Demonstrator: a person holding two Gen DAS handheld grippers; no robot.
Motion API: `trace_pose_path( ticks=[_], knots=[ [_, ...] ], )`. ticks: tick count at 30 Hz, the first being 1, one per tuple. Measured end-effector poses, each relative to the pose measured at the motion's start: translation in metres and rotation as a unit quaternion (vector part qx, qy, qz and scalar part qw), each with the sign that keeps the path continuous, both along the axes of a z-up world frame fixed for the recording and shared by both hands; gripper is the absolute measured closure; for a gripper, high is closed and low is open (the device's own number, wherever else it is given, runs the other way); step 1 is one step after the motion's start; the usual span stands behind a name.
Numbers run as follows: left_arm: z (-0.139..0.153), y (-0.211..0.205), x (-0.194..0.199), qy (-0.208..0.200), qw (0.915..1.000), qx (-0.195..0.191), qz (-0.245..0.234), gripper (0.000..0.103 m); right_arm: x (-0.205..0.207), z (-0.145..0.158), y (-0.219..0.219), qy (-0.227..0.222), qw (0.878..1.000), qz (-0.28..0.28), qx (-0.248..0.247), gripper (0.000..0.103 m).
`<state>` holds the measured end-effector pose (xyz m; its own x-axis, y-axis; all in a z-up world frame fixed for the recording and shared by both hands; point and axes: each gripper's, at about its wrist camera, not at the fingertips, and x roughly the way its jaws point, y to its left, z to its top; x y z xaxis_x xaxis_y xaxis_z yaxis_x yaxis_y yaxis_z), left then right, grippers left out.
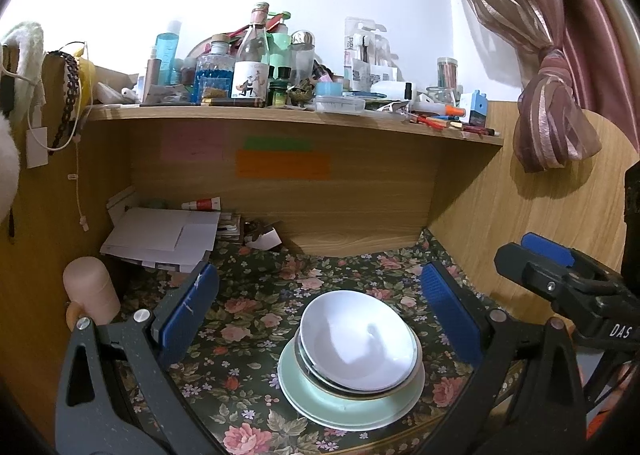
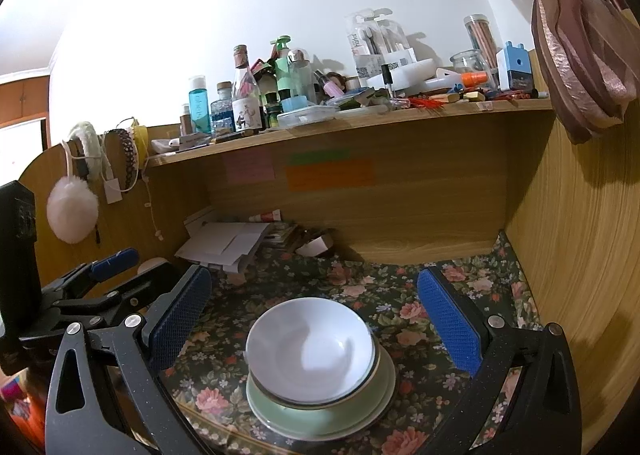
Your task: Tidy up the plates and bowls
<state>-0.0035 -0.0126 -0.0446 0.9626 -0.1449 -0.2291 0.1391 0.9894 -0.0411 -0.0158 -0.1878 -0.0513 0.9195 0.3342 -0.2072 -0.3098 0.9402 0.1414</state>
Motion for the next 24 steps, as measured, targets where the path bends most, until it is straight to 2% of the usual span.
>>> trace_pose_path(
  ticks=[24],
  knots=[
    [-0.004,-0.003,0.011,0.007,0.9999,0.001,-0.014,0.0,0.012,-0.006,0.001,0.018,1.0,-0.015,0.007,0.0]
  ],
)
